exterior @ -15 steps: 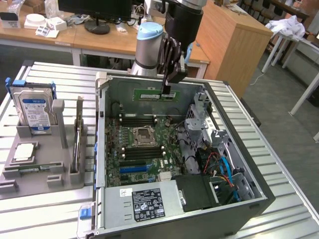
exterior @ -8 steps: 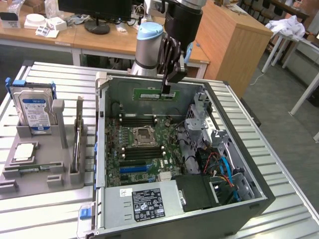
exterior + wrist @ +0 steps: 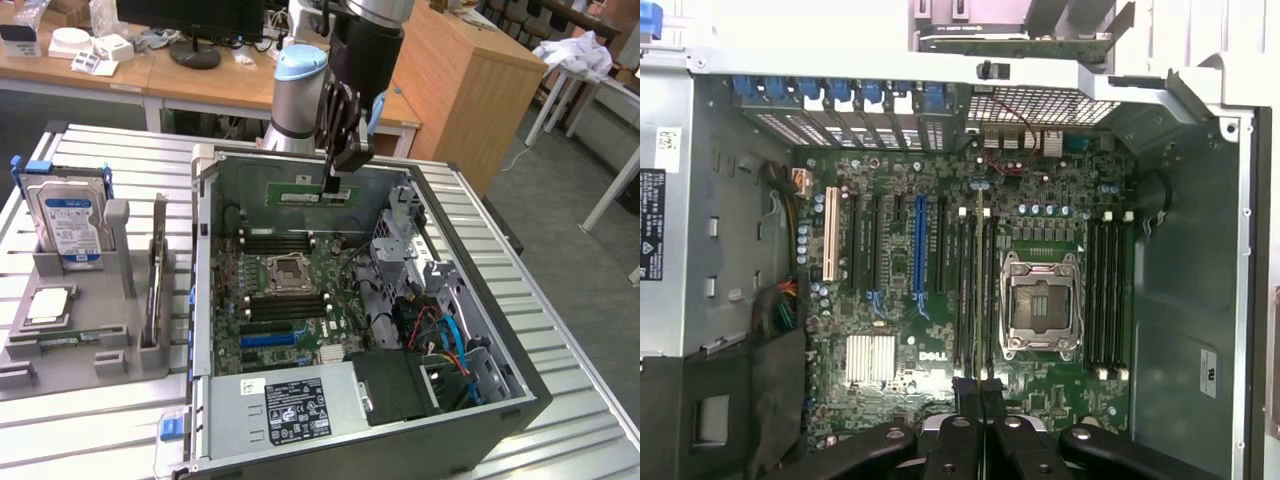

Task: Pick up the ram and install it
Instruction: 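Pick up the ram and move it above insertion slot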

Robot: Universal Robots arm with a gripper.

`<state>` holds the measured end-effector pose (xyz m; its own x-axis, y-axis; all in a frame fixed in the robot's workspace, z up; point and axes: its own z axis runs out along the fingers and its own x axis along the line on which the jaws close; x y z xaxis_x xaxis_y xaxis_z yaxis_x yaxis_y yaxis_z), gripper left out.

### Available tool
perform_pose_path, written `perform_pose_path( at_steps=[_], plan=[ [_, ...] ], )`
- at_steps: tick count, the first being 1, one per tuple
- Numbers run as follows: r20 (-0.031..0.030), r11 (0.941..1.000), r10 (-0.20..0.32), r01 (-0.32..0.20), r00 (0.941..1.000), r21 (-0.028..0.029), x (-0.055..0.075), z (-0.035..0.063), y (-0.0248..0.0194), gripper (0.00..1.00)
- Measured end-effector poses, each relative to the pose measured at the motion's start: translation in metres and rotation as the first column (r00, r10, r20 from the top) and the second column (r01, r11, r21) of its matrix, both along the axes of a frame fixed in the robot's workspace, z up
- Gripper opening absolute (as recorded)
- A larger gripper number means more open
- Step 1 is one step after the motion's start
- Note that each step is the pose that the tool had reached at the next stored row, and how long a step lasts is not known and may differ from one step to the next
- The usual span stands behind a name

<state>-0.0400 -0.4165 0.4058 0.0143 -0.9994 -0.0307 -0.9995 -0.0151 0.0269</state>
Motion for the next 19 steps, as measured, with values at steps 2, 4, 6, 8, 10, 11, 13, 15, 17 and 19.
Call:
perform_pose_path(
  at_steps=[2,4,6,8,10,11,13,15,17,19],
  plan=[
    [0.0000,1.0000,0.000,0.000,1.0000,0.0009,0.000,-0.0030,0.0000,0.12],
    [0.0000,1.0000,0.000,0.000,1.0000,0.0013,0.000,-0.0060,0.0000,0.12],
    [0.0000,1.0000,0.000,0.000,1.0000,0.0015,0.000,-0.0086,0.0000,0.12],
    [-0.0001,1.0000,0.000,0.000,1.0000,0.0014,0.000,-0.0113,0.0000,0.12],
    [-0.0001,1.0000,0.000,0.000,1.0000,0.0014,0.000,-0.0140,0.0000,0.12],
    [0.0000,1.0000,0.000,0.000,1.0000,0.0014,0.000,-0.0153,0.0000,0.12],
    [-0.0001,1.0000,0.000,0.000,1.0000,0.0014,0.000,-0.0182,0.0000,0.12],
    [0.0000,1.0000,0.000,0.000,1.0000,0.0015,0.000,-0.0213,0.0000,0.12],
    [0.0000,1.0000,0.000,0.000,1.0000,0.0015,0.000,-0.0243,0.0000,0.12],
    [0.0000,1.0000,0.000,0.000,1.0000,0.0016,0.000,-0.0272,0.0000,0.12]
  ],
)
